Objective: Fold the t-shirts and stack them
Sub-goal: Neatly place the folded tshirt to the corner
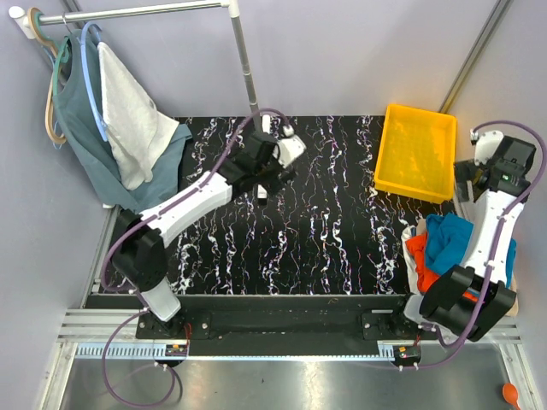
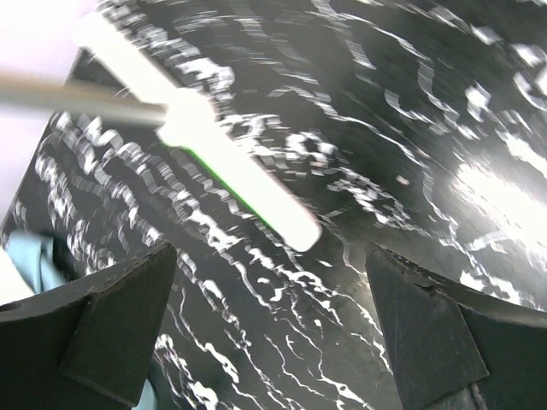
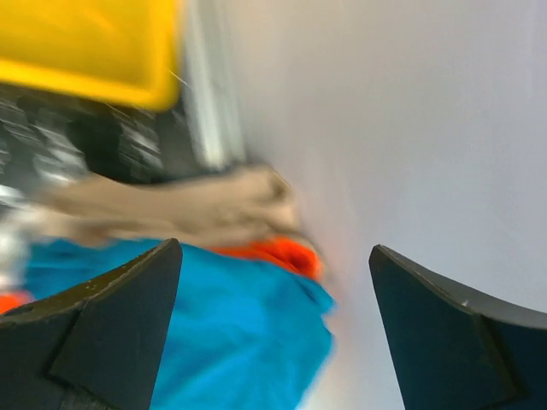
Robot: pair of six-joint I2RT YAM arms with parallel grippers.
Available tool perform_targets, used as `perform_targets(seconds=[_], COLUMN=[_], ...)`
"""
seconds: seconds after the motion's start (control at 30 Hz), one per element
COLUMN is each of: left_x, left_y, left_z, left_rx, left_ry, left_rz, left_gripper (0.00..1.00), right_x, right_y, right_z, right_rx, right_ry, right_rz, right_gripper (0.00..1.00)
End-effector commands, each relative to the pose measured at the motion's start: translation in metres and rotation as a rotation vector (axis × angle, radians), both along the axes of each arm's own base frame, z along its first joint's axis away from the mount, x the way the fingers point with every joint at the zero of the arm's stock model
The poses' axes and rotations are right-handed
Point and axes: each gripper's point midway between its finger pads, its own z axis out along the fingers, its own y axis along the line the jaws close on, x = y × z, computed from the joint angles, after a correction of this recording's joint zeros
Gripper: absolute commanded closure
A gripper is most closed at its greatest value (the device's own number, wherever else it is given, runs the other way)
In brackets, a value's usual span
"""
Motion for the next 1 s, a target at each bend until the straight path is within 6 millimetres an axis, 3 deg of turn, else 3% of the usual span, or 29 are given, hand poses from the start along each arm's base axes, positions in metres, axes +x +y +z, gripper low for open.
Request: perform_targets(seconds=[0.0, 0.1, 0.13, 0.17, 0.2, 0.23, 0.27, 0.3, 0.33, 0.37, 0.4, 0.43, 0.47, 0.5, 0.57, 0.6, 0.63, 0.7, 0.8, 0.97], left_x=[0.023, 0.025, 0.022, 0.022, 0.02, 0.019, 0.016, 0.015, 0.014, 0.014, 0.014, 0.015, 0.015, 0.016, 0.018, 0.013, 0.016, 0.009, 0.004, -0.004], left_y=[0.031, 0.063, 0.073, 0.088, 0.097, 0.107, 0.125, 0.133, 0.142, 0.159, 0.164, 0.179, 0.184, 0.187, 0.197, 0.203, 0.209, 0.212, 0.219, 0.221], left_z=[0.076, 0.098, 0.09, 0.108, 0.109, 0.098, 0.108, 0.104, 0.089, 0.086, 0.08, 0.061, 0.055, 0.047, 0.022, -0.001, 0.004, -0.021, -0.034, -0.045], left_rx=[-0.238, -0.305, -0.3, -0.345, -0.351, -0.346, -0.367, -0.359, -0.355, -0.36, -0.372, -0.369, -0.374, -0.375, -0.381, -0.359, -0.39, -0.385, -0.389, -0.432], left_ry=[-0.142, -0.196, -0.195, -0.252, -0.271, -0.287, -0.332, -0.349, -0.356, -0.369, -0.368, -0.377, -0.389, -0.399, -0.402, -0.379, -0.428, -0.398, -0.416, -0.421], left_rz=[0.259, 0.364, 0.388, 0.417, 0.439, 0.457, 0.486, 0.492, 0.513, 0.548, 0.543, 0.57, 0.568, 0.564, 0.566, 0.573, 0.58, 0.568, 0.576, 0.563], left_gripper=[0.01, 0.01, 0.01, 0.01, 0.01, 0.01, 0.01, 0.01, 0.01, 0.01, 0.01, 0.01, 0.01, 0.01, 0.01, 0.01, 0.01, 0.01, 0.01, 0.01], right_x=[0.041, 0.056, 0.059, 0.067, 0.069, 0.073, 0.08, 0.084, 0.087, 0.093, 0.093, 0.095, 0.102, 0.1, 0.104, 0.105, 0.109, 0.11, 0.112, 0.117], right_y=[0.101, 0.146, 0.16, 0.163, 0.17, 0.178, 0.181, 0.185, 0.192, 0.194, 0.198, 0.205, 0.206, 0.21, 0.218, 0.219, 0.22, 0.222, 0.219, 0.22], right_z=[0.031, 0.035, 0.036, 0.041, 0.035, 0.033, 0.037, 0.029, 0.027, 0.026, 0.016, 0.011, 0.014, 0.0, -0.009, -0.013, -0.013, -0.028, -0.043, -0.062], right_rx=[0.311, 0.424, 0.472, 0.48, 0.525, 0.544, 0.55, 0.561, 0.559, 0.549, 0.547, 0.53, 0.515, 0.527, 0.539, 0.544, 0.541, 0.561, 0.563, 0.585], right_ry=[-0.203, -0.244, -0.262, -0.304, -0.317, -0.321, -0.355, -0.344, -0.34, -0.354, -0.341, -0.339, -0.378, -0.364, -0.4, -0.405, -0.424, -0.4, -0.386, -0.385], right_rz=[0.272, 0.381, 0.421, 0.434, 0.421, 0.436, 0.426, 0.422, 0.43, 0.431, 0.433, 0.441, 0.449, 0.448, 0.457, 0.453, 0.453, 0.431, 0.404, 0.386], right_gripper=[0.0, 0.0, 0.0, 0.0, 0.0, 0.0, 0.0, 0.0, 0.0, 0.0, 0.0, 0.0, 0.0, 0.0, 0.0, 0.0, 0.0, 0.0, 0.0, 0.0])
